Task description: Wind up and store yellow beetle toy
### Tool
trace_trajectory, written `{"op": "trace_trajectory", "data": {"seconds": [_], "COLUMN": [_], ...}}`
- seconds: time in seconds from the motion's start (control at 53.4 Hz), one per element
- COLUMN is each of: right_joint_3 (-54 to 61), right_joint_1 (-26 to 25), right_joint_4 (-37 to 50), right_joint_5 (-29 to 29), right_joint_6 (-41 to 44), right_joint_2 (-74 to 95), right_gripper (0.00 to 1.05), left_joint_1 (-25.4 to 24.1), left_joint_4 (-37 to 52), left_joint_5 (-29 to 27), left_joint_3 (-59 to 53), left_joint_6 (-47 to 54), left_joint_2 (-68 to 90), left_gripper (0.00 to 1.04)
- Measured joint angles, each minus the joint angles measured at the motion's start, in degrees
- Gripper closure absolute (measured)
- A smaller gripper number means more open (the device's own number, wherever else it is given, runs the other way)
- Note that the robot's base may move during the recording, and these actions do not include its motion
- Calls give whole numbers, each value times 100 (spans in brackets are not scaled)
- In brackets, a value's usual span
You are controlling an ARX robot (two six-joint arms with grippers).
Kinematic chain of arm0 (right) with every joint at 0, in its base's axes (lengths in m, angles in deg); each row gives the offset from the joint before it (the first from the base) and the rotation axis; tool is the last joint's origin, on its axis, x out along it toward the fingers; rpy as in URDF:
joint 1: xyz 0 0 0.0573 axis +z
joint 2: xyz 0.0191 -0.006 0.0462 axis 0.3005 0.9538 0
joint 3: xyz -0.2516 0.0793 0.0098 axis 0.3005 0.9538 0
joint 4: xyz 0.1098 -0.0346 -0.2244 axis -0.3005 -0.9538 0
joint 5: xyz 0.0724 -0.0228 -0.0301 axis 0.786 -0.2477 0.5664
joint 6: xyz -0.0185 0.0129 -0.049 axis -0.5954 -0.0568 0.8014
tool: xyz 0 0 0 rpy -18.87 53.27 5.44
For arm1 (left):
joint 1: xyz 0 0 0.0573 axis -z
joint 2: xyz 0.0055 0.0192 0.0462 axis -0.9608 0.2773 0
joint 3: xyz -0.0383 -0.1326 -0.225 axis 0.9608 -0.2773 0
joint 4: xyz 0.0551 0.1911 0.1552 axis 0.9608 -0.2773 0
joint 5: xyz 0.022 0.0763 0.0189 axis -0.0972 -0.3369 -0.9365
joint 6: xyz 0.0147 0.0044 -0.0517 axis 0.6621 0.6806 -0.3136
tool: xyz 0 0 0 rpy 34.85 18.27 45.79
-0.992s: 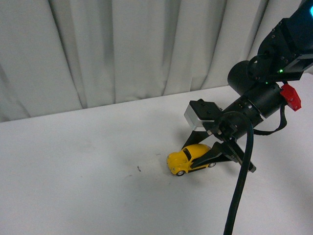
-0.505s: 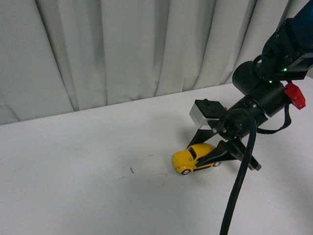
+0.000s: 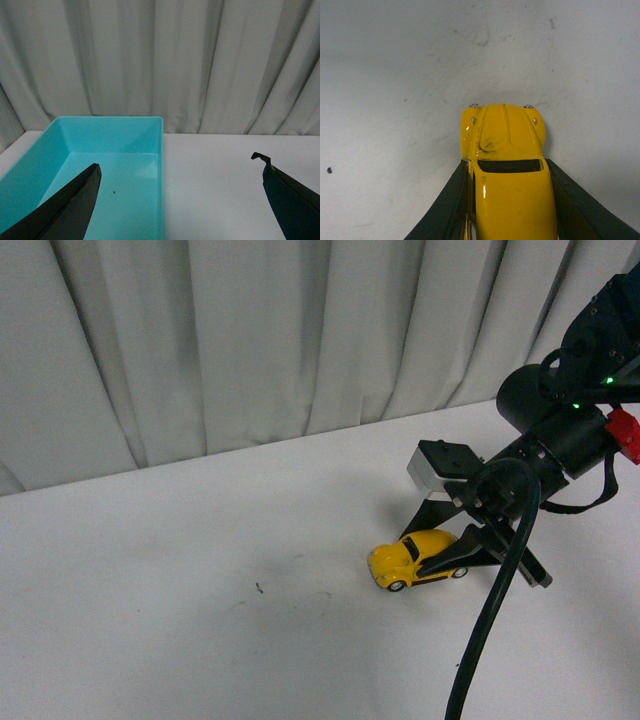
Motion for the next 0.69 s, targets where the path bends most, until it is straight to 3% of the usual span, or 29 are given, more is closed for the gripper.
{"op": "trace_trajectory", "data": {"seconds": [0.094, 0.187, 0.692], "right_joint_3": [42, 92, 92], "right_joint_1": [-44, 59, 57], "right_joint_4": [-31, -92, 9], "right_joint_5": [-9, -264, -264], "right_joint_6": [17, -13, -26], "right_joint_2": [-44, -9, -9], "right_gripper": [62, 6, 7], "left_joint_1": [0, 0, 0], "left_joint_4": [0, 0, 0], "left_joint_5": [0, 0, 0], "left_joint_3": [0, 0, 0], "left_joint_6": [0, 0, 0], "left_joint_2": [0, 0, 0], "left_gripper": [7, 7, 7]}}
